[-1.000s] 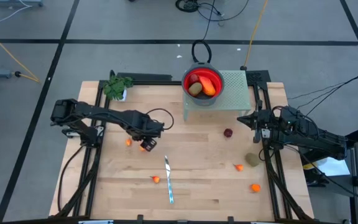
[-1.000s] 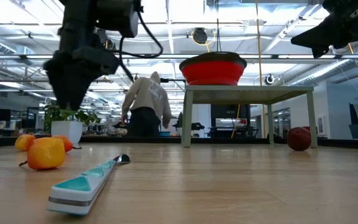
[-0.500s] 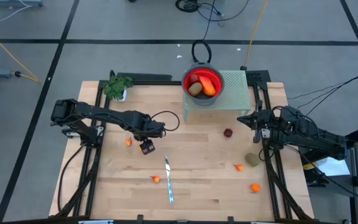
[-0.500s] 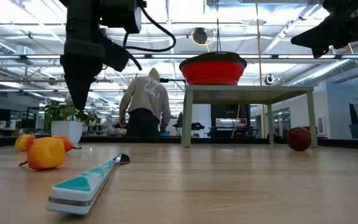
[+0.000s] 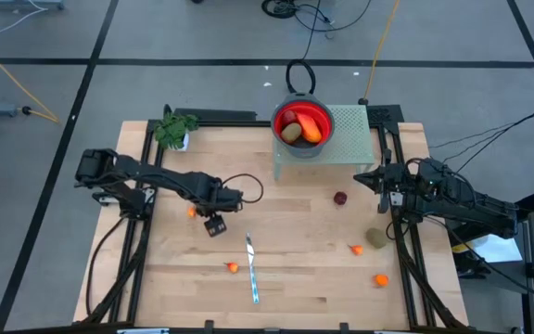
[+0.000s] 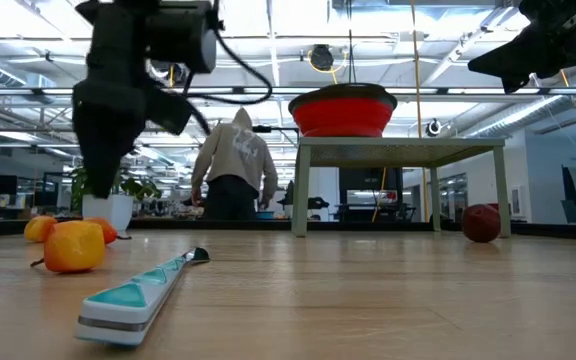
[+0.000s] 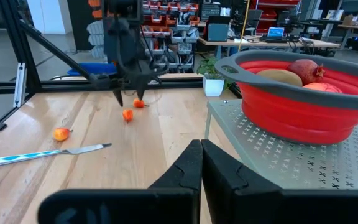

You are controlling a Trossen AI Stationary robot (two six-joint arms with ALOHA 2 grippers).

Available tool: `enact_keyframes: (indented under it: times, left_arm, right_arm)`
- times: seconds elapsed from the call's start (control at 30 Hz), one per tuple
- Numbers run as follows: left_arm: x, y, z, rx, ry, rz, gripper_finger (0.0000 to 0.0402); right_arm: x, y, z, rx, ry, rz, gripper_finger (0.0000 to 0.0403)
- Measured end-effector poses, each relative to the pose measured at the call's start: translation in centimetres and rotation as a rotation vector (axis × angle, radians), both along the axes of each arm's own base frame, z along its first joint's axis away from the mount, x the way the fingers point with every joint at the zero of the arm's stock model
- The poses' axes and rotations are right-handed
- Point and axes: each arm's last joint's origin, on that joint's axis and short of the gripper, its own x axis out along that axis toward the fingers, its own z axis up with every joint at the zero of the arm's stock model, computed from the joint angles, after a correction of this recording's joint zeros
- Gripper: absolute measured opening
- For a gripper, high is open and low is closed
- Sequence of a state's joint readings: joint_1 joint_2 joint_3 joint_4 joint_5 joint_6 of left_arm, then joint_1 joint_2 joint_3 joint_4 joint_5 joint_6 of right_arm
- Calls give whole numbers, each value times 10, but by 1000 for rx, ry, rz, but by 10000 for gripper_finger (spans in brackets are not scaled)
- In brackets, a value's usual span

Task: Pick & Place Fruit
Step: Put the peach into the red strainer bowl on the shelf

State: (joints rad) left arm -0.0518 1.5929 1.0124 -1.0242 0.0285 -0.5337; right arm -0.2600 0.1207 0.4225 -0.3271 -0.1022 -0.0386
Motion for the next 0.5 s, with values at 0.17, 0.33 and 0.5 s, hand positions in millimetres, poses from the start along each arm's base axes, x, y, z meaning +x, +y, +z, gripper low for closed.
enact_keyframes:
  times: [0.17,0.33,0.5]
  left_arm:
    - [-6,-6,-18,2,-15,33,271]
    - [-5,-11,-25,21,-61,26,271]
    - [-7,-11,-32,34,-78,-8,271]
  right_arm:
    - [0,0,0,0,0,0,0]
    - [0,0,0,0,0,0,0]
    - [0,0,0,0,0,0,0]
